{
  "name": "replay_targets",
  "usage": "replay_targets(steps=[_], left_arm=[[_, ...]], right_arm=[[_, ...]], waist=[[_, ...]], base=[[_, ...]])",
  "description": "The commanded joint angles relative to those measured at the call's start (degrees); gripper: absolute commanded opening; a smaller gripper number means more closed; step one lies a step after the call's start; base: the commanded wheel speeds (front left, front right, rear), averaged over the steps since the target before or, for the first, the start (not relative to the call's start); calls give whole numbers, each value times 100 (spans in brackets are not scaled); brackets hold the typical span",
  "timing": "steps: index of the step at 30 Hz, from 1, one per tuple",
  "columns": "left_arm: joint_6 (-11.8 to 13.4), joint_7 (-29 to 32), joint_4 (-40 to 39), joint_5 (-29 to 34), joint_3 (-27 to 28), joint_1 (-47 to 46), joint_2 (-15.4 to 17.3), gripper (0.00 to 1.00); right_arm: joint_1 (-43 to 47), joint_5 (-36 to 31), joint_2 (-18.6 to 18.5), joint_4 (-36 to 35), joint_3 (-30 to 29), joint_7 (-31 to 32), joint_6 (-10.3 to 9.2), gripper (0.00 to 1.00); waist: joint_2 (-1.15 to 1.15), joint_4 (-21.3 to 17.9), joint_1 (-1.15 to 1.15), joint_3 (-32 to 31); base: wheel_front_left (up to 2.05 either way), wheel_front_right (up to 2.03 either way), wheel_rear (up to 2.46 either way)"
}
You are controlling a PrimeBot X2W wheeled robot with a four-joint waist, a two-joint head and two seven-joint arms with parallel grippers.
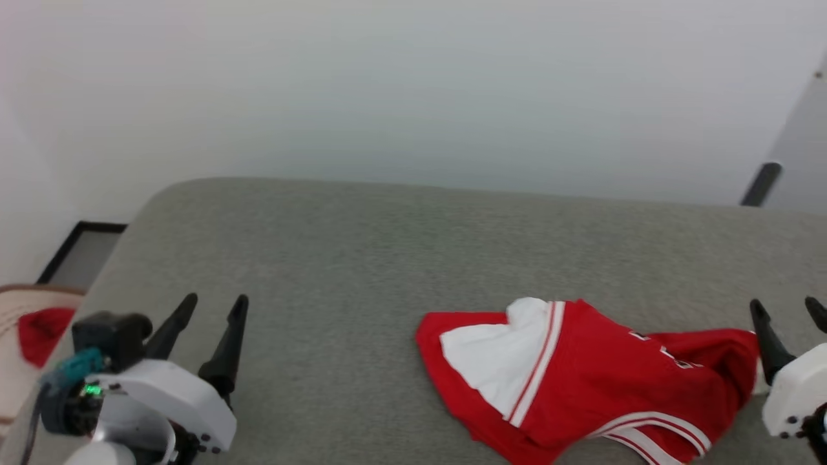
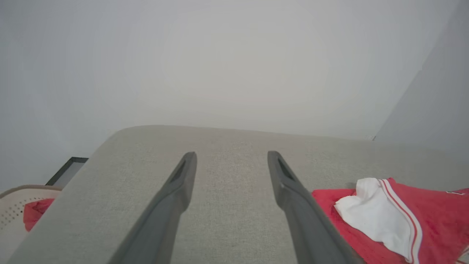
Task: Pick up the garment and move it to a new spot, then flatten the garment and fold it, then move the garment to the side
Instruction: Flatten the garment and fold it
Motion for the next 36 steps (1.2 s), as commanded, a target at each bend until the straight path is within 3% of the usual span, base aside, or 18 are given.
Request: replay_targets(steps=[1,10,17,28,36], left_arm=[[-46,97,-70,-53,-7,-96,37,100],[-254,1723,-280,-755,-288,-836,220,100],[-329,2775,-51,-1109,-516,-1629,190,100],[-404,4062,622,-1430,-1036,-2254,80,100],[-612,4456,1324,-1272,-1387,-2526,89,100]], right_arm=[[88,-44,134,-134,-14,-89,-4,100],[358,-486,879,-1225,-75,-718,-5,100],[578,-745,1179,-1805,32,-1095,-4,100],[689,-722,1347,-1986,49,-1361,-4,100],[526,-556,1360,-1897,66,-1548,-4,100]], waist=[[0,-377,0,13],[0,-1126,0,86],[0,-1673,0,209],[0,-2182,0,610],[0,-2321,0,989]], base=[[0,0,0],[0,0,0],[0,0,0],[0,0,0],[0,0,0]])
